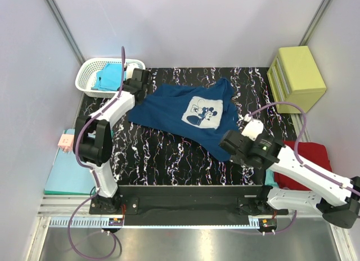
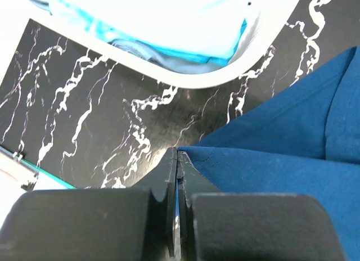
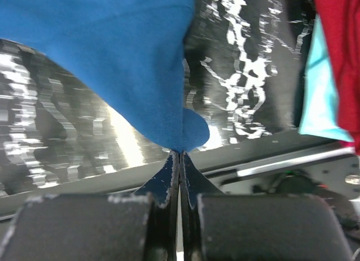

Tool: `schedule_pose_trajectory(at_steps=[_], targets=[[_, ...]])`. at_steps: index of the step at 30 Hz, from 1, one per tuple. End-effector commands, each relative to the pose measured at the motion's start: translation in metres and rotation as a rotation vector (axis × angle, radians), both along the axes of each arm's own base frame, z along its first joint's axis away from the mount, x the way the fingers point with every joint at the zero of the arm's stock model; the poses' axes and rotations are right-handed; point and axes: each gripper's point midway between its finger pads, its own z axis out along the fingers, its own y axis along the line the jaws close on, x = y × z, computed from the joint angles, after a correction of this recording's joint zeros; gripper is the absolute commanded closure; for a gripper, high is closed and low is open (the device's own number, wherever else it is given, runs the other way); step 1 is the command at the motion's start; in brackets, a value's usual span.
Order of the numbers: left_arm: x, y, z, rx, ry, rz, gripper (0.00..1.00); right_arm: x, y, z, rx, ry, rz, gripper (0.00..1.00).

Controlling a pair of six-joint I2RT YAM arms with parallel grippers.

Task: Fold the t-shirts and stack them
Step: Flatten out the tshirt

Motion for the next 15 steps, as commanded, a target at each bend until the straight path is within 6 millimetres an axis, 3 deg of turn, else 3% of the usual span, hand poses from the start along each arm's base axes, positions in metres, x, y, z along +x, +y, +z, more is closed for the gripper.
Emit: schedule_pose_trajectory(at_steps=[1, 4, 7, 8, 9, 11, 12, 14, 15], targets=[[0.019, 0.002, 0.008, 0.043, -0.022, 0.003, 1.00, -0.014, -0.028, 0.024, -0.020, -0.017, -0.087, 1.00], [0.022, -0.002, 0.005, 0.032, -0.011, -0.005, 0.96, -0.017, -0.030, 0.022, -0.023, -0.006, -0.091, 1.00], [0.017, -0.006, 0.002, -0.002, 0.001, -0.015, 0.74, -0.018, -0.029, 0.018, -0.017, 0.000, -0.090, 1.00], [0.012, -0.006, 0.002, -0.011, 0.000, -0.015, 0.52, -0.019, -0.028, 0.017, -0.016, 0.000, -0.086, 1.00], [0.009, -0.006, 0.004, -0.019, -0.008, -0.012, 0.36, -0.018, -0.028, 0.017, -0.017, 0.000, -0.084, 1.00], [0.000, -0.005, 0.002, -0.024, -0.019, -0.012, 0.10, -0.017, -0.025, 0.017, -0.013, -0.003, -0.072, 1.00], [-0.005, -0.003, 0.015, -0.032, -0.053, -0.011, 0.02, -0.015, -0.024, 0.017, -0.015, -0.004, -0.070, 1.00], [-0.015, 0.000, 0.017, -0.033, -0.068, -0.018, 0.01, -0.013, -0.020, 0.017, -0.015, -0.008, -0.052, 1.00], [-0.021, 0.000, 0.027, -0.044, -0.092, -0.027, 0.01, -0.012, -0.018, 0.016, -0.020, -0.008, -0.046, 1.00]])
